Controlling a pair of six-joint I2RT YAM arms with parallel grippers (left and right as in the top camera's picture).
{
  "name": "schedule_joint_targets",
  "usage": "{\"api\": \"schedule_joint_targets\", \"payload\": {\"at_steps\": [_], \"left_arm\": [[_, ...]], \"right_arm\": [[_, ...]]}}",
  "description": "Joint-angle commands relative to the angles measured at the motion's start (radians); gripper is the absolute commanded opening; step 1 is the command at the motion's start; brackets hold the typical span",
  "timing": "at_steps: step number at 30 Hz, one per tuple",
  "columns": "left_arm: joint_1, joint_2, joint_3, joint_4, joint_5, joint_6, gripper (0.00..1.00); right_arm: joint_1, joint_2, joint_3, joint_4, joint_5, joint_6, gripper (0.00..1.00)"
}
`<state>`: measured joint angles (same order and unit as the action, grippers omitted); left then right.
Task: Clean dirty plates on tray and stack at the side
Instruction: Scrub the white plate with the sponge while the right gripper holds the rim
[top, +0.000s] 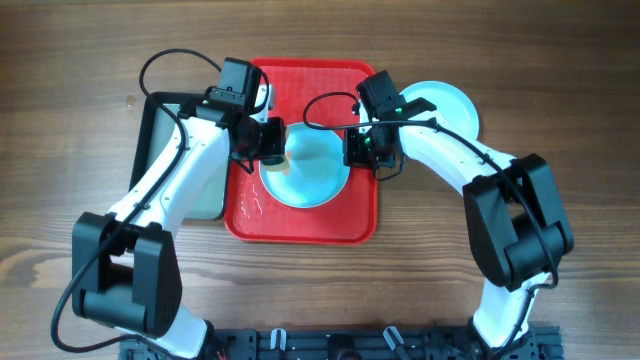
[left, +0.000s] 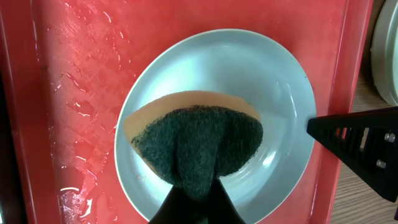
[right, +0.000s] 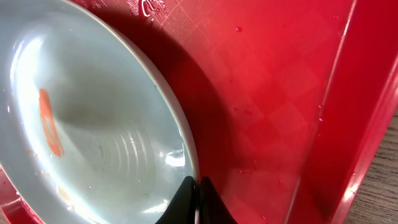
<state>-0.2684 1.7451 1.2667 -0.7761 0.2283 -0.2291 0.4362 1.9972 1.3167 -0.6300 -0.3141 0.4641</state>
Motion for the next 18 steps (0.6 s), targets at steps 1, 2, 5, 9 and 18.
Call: {"api": "schedule_joint_targets", "payload": {"at_steps": [1, 2, 5, 9, 18], "left_arm": [[-0.003, 0.026, -0.008, 0.016, -0.014, 0.017, 0.04], [-0.003, 0.03, -0.008, 0.019, -0.014, 0.017, 0.04], [-0.003, 0.039, -0.008, 0.028, -0.014, 0.017, 0.04], [-0.003, 0.045, -0.008, 0.033, -0.014, 0.017, 0.04], [-0.003, 0.086, -0.008, 0.042, -0.014, 0.024, 0.04]], "right_arm": [[0.005, 0.015, -0.006, 0.002, -0.026, 0.01, 0.04], [0.005, 0.015, -0.006, 0.002, -0.026, 0.01, 0.06], [0.005, 0.015, -0.006, 0.002, -0.026, 0.01, 0.18], [0.005, 0.016, -0.008, 0.003, -0.026, 0.01, 0.18], [0.015, 0.017, -0.034, 0.034, -0.031, 0.049, 0.04]]}}
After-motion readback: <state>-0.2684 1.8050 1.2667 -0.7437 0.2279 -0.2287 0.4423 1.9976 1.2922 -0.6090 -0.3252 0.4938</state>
